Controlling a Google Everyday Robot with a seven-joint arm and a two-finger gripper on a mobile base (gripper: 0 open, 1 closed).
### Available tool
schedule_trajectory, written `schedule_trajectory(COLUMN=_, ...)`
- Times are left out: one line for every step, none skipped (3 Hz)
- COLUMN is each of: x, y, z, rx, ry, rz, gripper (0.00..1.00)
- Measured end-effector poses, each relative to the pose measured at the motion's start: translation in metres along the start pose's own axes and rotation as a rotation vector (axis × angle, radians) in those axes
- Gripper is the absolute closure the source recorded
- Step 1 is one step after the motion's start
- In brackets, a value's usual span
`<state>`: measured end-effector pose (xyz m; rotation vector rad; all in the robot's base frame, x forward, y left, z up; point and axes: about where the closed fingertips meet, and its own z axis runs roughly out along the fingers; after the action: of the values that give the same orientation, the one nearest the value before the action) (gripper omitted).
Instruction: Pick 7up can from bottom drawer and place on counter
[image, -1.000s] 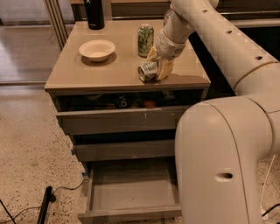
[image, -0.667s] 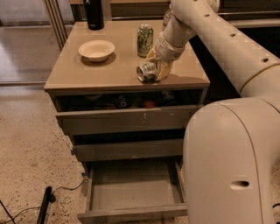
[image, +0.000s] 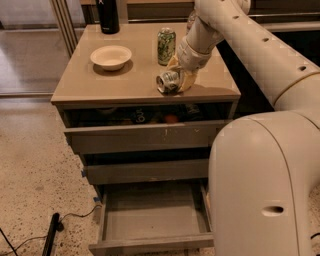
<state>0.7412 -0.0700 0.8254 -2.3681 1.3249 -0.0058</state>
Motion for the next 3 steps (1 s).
schedule_trajectory(x=0.0, y=0.0, z=0.0, rx=0.0, ry=0.0, rz=0.0, gripper=0.27)
schedule_trajectory(x=0.0, y=0.0, z=0.0, rx=0.0, ry=0.0, rz=0.0, gripper=0.04)
schedule_trajectory(x=-0.0002, y=0.0, z=0.0012, rx=-0.001, ry=-0.001, rz=0.0, gripper=0.0)
